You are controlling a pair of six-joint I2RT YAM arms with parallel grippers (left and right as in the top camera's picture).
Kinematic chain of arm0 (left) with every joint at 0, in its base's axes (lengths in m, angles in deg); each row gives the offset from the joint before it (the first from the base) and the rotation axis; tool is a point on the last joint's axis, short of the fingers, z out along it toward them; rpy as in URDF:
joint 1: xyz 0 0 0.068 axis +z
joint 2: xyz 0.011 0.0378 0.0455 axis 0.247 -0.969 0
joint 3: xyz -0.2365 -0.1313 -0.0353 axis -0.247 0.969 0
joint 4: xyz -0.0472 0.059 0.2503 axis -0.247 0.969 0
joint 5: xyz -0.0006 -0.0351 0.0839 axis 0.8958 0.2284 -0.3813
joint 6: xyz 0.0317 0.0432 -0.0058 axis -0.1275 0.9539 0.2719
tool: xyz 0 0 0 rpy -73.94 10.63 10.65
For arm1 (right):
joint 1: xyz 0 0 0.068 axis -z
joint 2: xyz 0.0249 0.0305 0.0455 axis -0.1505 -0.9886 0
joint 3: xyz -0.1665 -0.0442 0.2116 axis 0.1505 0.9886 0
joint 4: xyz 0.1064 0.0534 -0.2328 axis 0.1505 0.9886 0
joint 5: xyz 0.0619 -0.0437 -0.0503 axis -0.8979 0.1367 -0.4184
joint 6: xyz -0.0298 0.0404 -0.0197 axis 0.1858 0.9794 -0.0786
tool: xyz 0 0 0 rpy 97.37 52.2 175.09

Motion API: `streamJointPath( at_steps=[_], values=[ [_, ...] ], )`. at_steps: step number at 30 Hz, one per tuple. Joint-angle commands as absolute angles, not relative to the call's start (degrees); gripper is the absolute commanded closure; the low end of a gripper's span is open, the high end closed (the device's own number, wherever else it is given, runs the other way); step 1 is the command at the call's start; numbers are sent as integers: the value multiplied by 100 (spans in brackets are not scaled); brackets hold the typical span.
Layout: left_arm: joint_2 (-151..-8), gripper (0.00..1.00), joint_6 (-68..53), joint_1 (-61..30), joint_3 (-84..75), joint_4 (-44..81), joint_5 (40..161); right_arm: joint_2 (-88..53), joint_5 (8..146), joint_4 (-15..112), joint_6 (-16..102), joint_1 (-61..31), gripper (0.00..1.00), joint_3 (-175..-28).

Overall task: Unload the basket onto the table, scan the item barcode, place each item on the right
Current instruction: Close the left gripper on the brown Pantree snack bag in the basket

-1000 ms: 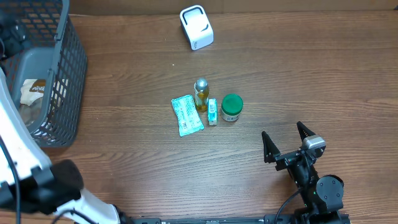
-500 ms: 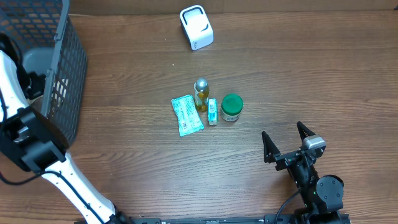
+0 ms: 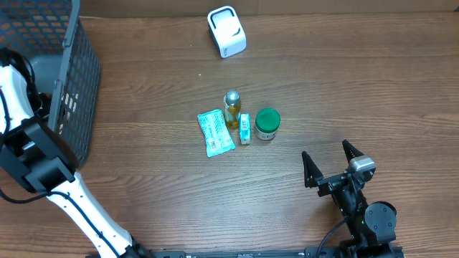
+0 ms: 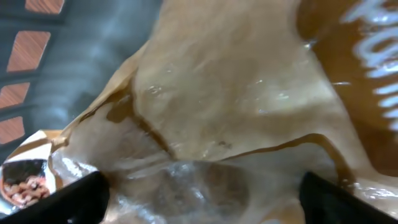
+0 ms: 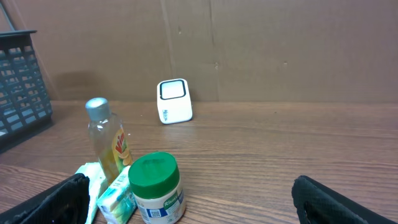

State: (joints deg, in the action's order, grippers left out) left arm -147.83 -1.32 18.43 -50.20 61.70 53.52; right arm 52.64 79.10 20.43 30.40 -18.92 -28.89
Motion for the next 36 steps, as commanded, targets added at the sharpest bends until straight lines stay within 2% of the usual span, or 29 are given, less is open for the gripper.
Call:
streamJointPath(
  at_steps=[1,4,9,13,15,17,19,20,22,28,29,30,31,36],
  values=[
    [-15010,12,-132,1867,-4572,5943,5822,5310,7952,2022,3011,-1920,0,-2830],
    [-15010,19,247,1854,-4498,5774,6557,5310,7952,2022,3013,-1920,0,-2830],
    [-15010,58,400,1775,-4498,5635,7407,5308,7952,2022,3011,-1920,0,-2830],
    [-15010,63,614,1668,-4498,5512,7870,5310,7952,2022,3011,-1920,0,-2830],
    [-15008,72,625,1596,-4504,5464,7848,5310,7952,2022,3011,-1920,0,-2830],
    [-15004,86,636,1550,-4583,5462,7829,5310,7952,2022,3011,-1920,0,-2830],
    [-14999,92,631,1535,-4692,5473,7831,5310,7952,2022,3013,-1920,0,-2830],
    [-14989,90,616,1533,-4760,5486,7831,5310,7952,2022,3011,-1920,0,-2830],
    [-14943,71,581,1535,-4852,5492,7829,5310,7952,2022,3011,-1920,0,-2830],
    [-14693,45,321,1539,-5352,5755,7667,5310,7952,2022,3011,-1920,0,-2830],
    [-14628,29,253,1539,-5453,5801,7564,5310,7952,2022,3011,-1920,0,-2830],
    [-14551,5,177,1539,-5560,5860,7466,5310,7952,2022,3011,-1920,0,-2830],
    [-14481,0,105,1539,-5649,5917,7389,5310,7952,2022,3011,-1920,0,-2830],
    [-14230,0,26,1539,-5739,6286,7236,5310,7952,2022,3011,-1920,0,-2830]
  ],
)
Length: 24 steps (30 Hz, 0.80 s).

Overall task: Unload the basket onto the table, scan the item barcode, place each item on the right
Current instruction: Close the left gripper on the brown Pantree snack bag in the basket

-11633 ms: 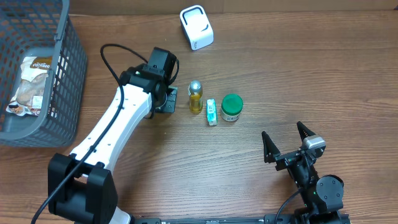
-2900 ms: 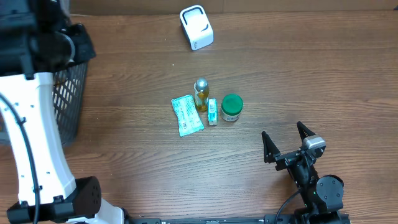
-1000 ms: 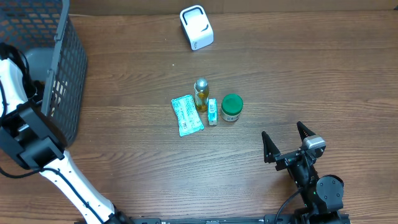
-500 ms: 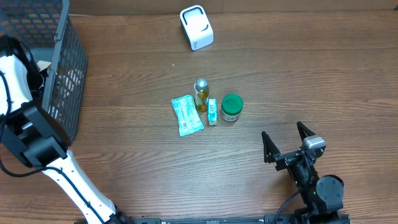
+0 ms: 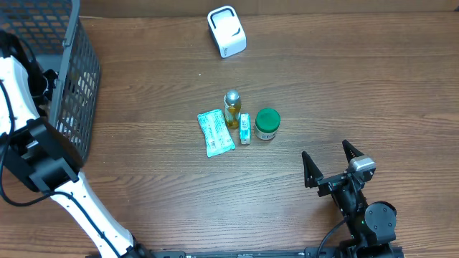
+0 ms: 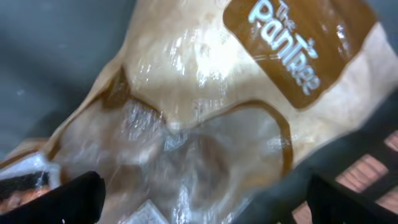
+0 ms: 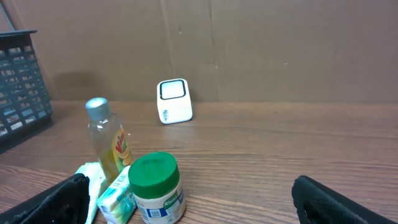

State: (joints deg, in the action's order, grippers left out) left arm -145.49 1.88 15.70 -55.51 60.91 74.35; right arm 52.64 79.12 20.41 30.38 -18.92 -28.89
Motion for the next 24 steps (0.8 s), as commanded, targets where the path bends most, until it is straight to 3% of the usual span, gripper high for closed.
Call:
streamJointPath(
  at_steps=[1,8,19,21,24],
  values=[
    [-14232,0,52,1539,-5733,6400,7138,5308,7952,2022,3013,-1920,0,-2830],
    [-14243,0,922,1530,-4963,6430,6294,5308,7952,2022,3011,-1920,0,-2830],
    [-14243,0,2113,1528,-3232,5204,6587,5310,7952,2022,3011,-1920,0,-2830],
    [-14243,12,2109,1530,-3112,5073,6646,5310,7952,2022,3011,-1920,0,-2830],
    [-14243,38,2109,1533,-3079,4972,6917,5310,7952,2022,3013,-1920,0,-2830]
  ],
)
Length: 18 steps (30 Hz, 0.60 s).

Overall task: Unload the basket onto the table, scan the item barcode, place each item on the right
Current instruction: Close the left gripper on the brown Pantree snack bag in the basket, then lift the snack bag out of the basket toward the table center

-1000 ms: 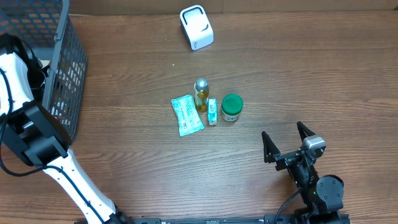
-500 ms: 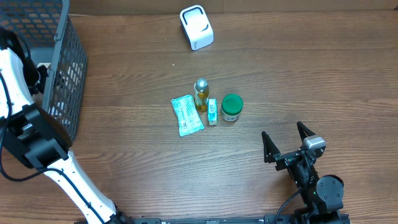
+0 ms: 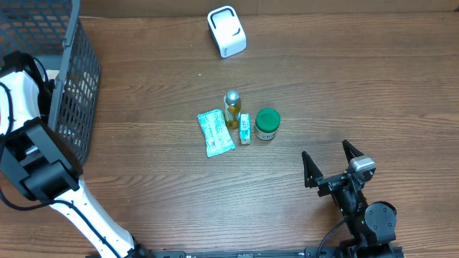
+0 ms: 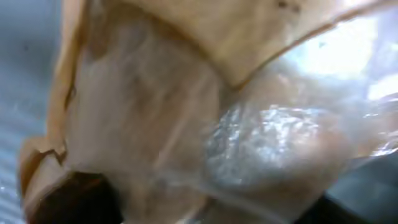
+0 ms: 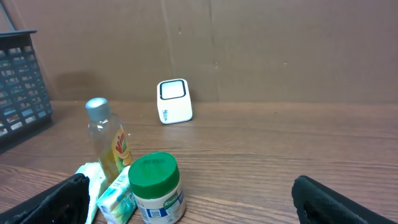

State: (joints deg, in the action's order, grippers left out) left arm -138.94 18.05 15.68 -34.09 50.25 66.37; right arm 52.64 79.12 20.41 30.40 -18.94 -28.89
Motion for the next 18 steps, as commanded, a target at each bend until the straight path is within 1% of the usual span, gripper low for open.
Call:
streamJointPath(
  at_steps=[1,3,6,9,13,14,18],
  values=[
    [-14241,51,2113,1533,-3079,4950,7120,5310,7952,2022,3011,-1920,0,-2830],
    [-14241,69,2128,1528,-3094,4948,7308,5310,7952,2022,3013,-1920,0,-2830],
    [-14226,81,2126,1530,-3177,4964,7586,5310,7952,2022,3011,-1920,0,-2830],
    [-14189,84,2122,1544,-3501,5130,7905,5310,7952,2022,3011,-1920,0,-2830],
    [-14049,88,1884,1546,-4338,5506,8052,5310,7952,2022,3011,-1920,0,-2830],
    [-13918,89,1652,1546,-4683,5602,8047,5310,7952,2022,3013,-1920,0,-2830],
    [-13231,89,1018,1546,-5464,5753,7986,5310,7952,2022,3013,-1920,0,-2830]
  ],
)
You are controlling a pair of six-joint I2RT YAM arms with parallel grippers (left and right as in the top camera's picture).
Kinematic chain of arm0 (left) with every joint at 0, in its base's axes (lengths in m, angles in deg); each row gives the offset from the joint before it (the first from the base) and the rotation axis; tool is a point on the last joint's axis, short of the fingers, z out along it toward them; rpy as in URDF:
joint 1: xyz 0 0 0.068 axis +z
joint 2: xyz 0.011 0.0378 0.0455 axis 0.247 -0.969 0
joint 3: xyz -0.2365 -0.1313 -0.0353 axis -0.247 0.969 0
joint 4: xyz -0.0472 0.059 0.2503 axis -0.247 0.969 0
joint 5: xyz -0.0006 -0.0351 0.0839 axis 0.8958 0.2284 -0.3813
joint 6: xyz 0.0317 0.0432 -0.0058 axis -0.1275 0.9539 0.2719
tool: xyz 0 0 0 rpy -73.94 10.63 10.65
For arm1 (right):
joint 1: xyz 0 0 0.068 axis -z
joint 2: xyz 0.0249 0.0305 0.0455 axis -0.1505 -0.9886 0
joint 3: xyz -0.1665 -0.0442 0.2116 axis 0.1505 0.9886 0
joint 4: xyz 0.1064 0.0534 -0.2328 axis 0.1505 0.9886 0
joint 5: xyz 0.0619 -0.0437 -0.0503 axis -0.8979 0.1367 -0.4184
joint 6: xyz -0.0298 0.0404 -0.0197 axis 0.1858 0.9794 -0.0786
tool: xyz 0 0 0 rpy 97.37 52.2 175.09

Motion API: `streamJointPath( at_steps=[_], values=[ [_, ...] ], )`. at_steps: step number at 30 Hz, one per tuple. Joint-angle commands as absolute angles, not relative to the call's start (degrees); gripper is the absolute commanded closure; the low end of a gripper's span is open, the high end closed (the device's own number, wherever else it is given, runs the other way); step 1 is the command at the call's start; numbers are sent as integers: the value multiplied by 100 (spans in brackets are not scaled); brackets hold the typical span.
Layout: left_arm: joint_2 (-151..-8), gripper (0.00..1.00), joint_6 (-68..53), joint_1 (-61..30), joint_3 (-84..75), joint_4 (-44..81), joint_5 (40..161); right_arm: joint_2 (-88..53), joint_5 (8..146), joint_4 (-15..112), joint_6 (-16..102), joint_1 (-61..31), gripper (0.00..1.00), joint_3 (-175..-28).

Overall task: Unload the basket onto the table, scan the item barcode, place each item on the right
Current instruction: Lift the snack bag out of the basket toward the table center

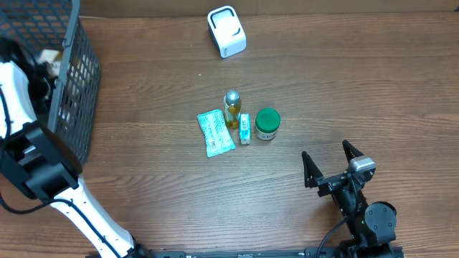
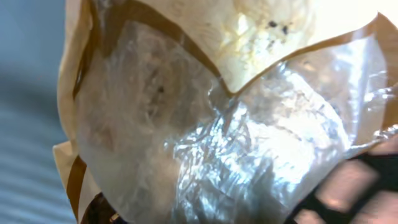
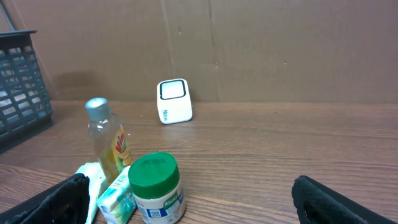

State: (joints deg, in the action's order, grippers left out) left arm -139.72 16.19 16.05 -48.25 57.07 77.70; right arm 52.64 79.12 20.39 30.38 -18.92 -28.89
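Note:
A tan snack bag [image 2: 205,118] with a clear window fills the left wrist view, and my left gripper [image 2: 199,214] is shut on its lower part. From overhead a corner of the bag [image 1: 49,57] shows at the rim of the black wire basket [image 1: 77,79]. The white scanner [image 1: 226,31] stands at the far middle of the table. My right gripper [image 1: 331,166] rests open near the front right with nothing between its fingers.
In the middle of the table stand an oil bottle [image 1: 232,107], a green-lidded jar [image 1: 267,123], a small box [image 1: 245,129] and a teal packet [image 1: 215,132]. The right wrist view shows the jar [image 3: 155,186] close ahead and the scanner [image 3: 173,101] farther back.
The bag now shows higher at the basket's rim from overhead. In the left wrist view it is sharper, with basket mesh at the lower right. The right arm has not moved.
My left gripper was open down inside the basket, close over the tan bag. Then the bag's brown label showed, with the fingers still spread wide. Then the bag lay tight against the camera, and now it is held at the basket's rim. The right arm stayed still.

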Motion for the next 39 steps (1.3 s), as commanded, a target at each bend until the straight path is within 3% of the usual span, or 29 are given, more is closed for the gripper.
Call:
streamJointPath(
  at_steps=[1,4,6,12,15,24,32,39],
  values=[
    [-13032,87,913,1546,-5558,5748,7979,5310,7952,2022,3013,-1920,0,-2830],
    [-12359,88,640,1539,-5702,5702,8003,5310,7952,2022,3011,-1920,0,-2830],
    [-11898,95,303,1511,-5702,5715,8141,5310,7952,2022,3013,-1920,0,-2830],
    [-10980,96,48,1211,-5700,6183,10204,5310,7952,2022,3011,-1920,0,-2830],
    [-10914,96,76,879,-5700,6749,10578,5310,7952,2022,3011,-1920,0,-2830],
    [-11004,96,-42,-725,-4594,7510,9461,5310,7952,2022,3013,-1920,0,-2830],
    [-11004,96,-2149,-2050,-2786,6837,7079,5310,7952,2022,3011,-1920,0,-2830],
    [-11004,96,-2763,-2605,-1272,5829,6657,5310,7952,2022,3011,-1920,0,-2830]
  ],
)
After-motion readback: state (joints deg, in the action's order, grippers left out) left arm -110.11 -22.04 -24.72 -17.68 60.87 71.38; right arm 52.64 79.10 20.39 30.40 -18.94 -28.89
